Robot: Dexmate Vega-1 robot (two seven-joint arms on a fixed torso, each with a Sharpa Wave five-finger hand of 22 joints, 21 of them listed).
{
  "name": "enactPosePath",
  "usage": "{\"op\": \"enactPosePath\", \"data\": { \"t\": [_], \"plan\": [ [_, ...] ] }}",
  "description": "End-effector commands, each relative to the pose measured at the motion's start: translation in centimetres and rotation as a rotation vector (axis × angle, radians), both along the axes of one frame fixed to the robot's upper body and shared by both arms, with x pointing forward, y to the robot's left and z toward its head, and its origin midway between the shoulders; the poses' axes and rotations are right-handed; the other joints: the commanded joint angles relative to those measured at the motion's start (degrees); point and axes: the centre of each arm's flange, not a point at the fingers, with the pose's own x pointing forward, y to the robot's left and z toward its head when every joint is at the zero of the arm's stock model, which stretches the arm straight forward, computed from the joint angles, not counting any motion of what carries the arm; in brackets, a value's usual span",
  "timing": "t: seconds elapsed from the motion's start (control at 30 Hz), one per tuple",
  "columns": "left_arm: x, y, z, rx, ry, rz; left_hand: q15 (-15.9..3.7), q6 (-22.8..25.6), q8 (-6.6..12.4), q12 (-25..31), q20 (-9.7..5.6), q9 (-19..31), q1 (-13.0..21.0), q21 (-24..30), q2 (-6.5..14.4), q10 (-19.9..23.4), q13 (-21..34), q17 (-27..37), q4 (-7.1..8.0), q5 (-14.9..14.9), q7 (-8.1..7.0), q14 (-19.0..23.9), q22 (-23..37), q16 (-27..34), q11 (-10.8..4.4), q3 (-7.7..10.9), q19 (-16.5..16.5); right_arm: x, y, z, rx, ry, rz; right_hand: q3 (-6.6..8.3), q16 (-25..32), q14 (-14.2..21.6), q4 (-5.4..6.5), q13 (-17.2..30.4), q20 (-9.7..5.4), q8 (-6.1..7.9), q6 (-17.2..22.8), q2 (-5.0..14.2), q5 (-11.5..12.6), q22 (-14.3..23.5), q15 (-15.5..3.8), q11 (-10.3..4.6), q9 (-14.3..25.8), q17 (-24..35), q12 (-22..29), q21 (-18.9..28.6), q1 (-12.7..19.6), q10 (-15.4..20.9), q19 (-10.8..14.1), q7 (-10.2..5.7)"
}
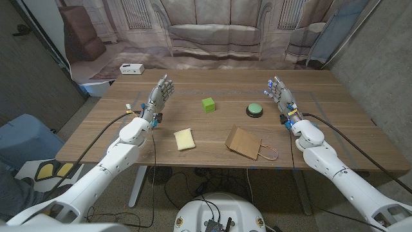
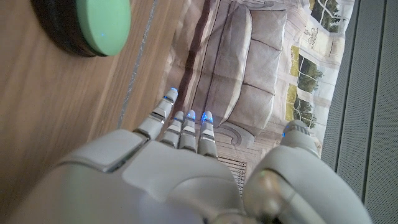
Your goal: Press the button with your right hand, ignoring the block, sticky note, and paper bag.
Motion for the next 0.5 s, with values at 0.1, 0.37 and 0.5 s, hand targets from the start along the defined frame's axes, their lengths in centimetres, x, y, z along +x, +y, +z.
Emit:
{"op": "enactPosePath", "data": {
  "t": [0.1,0.37,0.5],
  "plan": [
    [-1.8,0.8,-0.5,-0.008,-0.038,0.027,0.37,0.6,0.30,0.2,0.03,0.1,0.9,0.2,0.5,0.7,0.2,0.2,-0.29,0.2,0.75,0.6,0.2,0.3,-0.15,0.35,0.7,-1.7,0.4,0.0,-0.044,-0.075,0.012,-0.13,-0.3,-0.6,-0.18,0.2,-0.52,-0.27,-0.7,0.12,0.4,0.2,-0.25,-0.53,0.3,-0.3,-0.4,-0.9,-0.3,-1.6,0.1,0.36],
    [-1.8,0.7,-1.1,-0.008,-0.042,0.029,0.40,1.3,0.39,0.3,0.05,0.1,1.3,0.1,0.8,1.0,0.1,0.1,-0.52,0.1,0.64,0.9,0.2,0.3,-0.14,0.51,0.8,-2.7,0.9,0.1,-0.087,-0.115,-0.015,-0.07,-0.2,-0.2,-0.21,0.2,-0.52,-0.27,-0.7,0.29,0.5,0.2,-0.33,-0.68,0.3,-0.4,-0.2,-1.0,-0.2,-1.3,0.4,0.34],
    [-1.9,0.6,-1.4,-0.011,-0.039,0.025,0.14,1.5,0.34,0.2,-0.04,0.1,1.5,0.1,1.0,1.0,0.1,0.1,-0.63,0.1,0.60,0.6,0.2,0.1,-0.23,0.58,0.9,-3.4,0.9,0.1,-0.107,-0.138,-0.051,-0.08,-0.1,0.1,-0.23,0.2,-0.46,-0.26,-0.7,0.30,0.5,0.2,-0.48,-0.79,0.3,-0.5,-0.2,-1.1,-0.3,-1.1,0.8,0.27]
  ]
}}
